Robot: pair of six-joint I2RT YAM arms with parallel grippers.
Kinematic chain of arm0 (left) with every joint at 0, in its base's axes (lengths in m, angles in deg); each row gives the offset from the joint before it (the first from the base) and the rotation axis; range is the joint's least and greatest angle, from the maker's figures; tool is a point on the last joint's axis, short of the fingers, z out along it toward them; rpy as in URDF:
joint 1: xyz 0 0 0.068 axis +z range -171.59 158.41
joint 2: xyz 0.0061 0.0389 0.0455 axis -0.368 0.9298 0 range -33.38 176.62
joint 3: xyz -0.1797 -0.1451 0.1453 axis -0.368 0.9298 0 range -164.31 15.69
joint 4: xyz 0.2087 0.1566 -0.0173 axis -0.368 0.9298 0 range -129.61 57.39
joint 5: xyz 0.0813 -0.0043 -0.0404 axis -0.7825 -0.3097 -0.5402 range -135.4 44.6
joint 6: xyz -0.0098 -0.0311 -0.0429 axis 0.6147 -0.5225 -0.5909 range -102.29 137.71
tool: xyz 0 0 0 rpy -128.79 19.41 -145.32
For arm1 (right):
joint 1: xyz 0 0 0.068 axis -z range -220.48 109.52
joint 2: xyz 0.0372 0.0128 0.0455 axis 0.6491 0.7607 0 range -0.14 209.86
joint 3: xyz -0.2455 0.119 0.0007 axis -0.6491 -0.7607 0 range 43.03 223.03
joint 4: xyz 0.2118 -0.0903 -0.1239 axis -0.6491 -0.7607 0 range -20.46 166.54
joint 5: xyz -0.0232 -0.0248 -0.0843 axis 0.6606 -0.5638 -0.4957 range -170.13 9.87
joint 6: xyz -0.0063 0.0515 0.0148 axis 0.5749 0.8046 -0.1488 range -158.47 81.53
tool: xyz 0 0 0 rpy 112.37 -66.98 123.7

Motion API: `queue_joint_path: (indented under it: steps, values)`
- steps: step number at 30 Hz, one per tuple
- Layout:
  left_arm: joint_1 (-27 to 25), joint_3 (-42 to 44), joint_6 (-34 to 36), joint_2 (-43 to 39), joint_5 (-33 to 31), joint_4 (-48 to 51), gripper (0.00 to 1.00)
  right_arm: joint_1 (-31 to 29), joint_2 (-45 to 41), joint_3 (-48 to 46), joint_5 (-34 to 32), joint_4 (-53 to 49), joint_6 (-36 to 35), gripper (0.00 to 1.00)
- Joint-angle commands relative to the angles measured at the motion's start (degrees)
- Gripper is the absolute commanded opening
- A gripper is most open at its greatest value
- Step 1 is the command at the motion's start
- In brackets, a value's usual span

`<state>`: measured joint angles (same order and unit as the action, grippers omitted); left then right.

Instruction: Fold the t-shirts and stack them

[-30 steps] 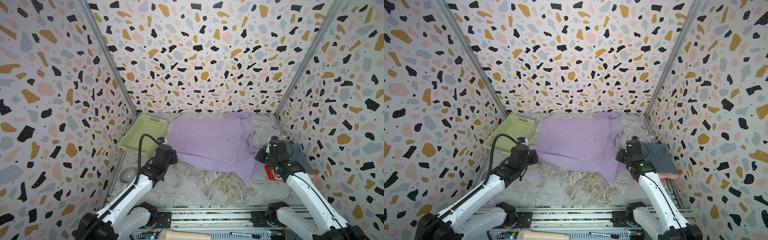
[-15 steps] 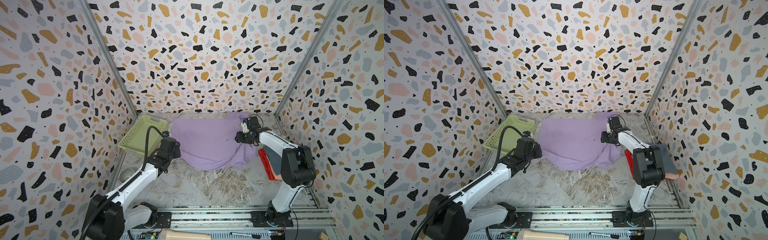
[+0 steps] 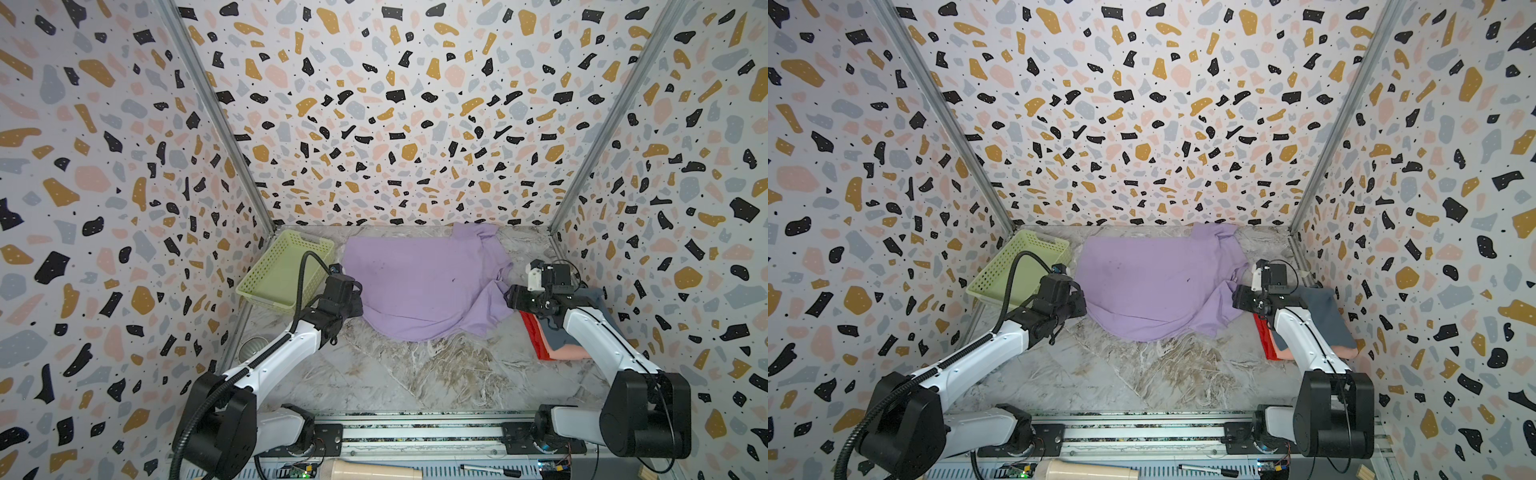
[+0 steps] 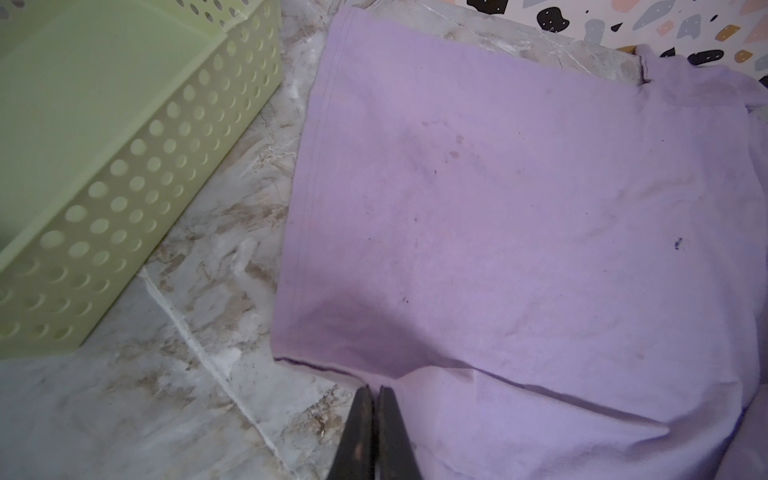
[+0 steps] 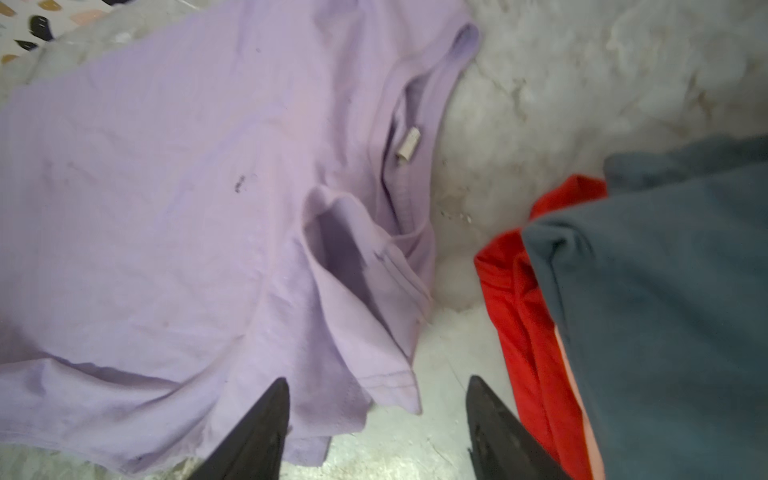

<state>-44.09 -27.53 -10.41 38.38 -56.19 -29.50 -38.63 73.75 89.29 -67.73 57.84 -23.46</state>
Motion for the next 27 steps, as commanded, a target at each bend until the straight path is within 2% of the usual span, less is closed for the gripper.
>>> queue_joint_path:
  steps: [1, 8, 12, 16, 19, 22, 27]
  values:
    - [0.31, -2.17, 0.17, -0.14, 1.30, -2.72, 0.00, 1.32, -1.18, -2.05, 4.52, 3.34, -0.44, 0.70]
    - [0.27, -2.04, -1.15, -1.40, 3.14, -3.96, 0.00, 1.43, 2.63, -5.99, 8.85, 10.24, 1.22, 0.68]
    - [0.27, -1.89, -1.15, -2.47, 2.78, -3.30, 0.00, 1.43, 3.26, -6.47, 9.40, 12.19, 1.61, 0.59]
    - [0.29, -1.60, -1.47, -3.68, 2.18, -3.03, 0.00, 1.42, 3.81, -6.53, 9.69, 12.67, 1.55, 0.44]
    - [0.34, -1.52, -1.87, -4.25, 2.00, -2.99, 0.00, 1.45, 3.73, -6.46, 9.87, 11.66, 2.02, 0.17]
    - [0.30, -1.66, -1.99, -4.60, 1.65, -2.59, 0.00, 1.37, 1.98, -5.85, 9.02, 7.98, 3.31, 0.00]
    - [0.35, -2.74, -1.80, -6.29, 0.48, 0.03, 0.00, 1.23, -7.02, -6.05, 6.44, 2.23, 6.30, 0.00]
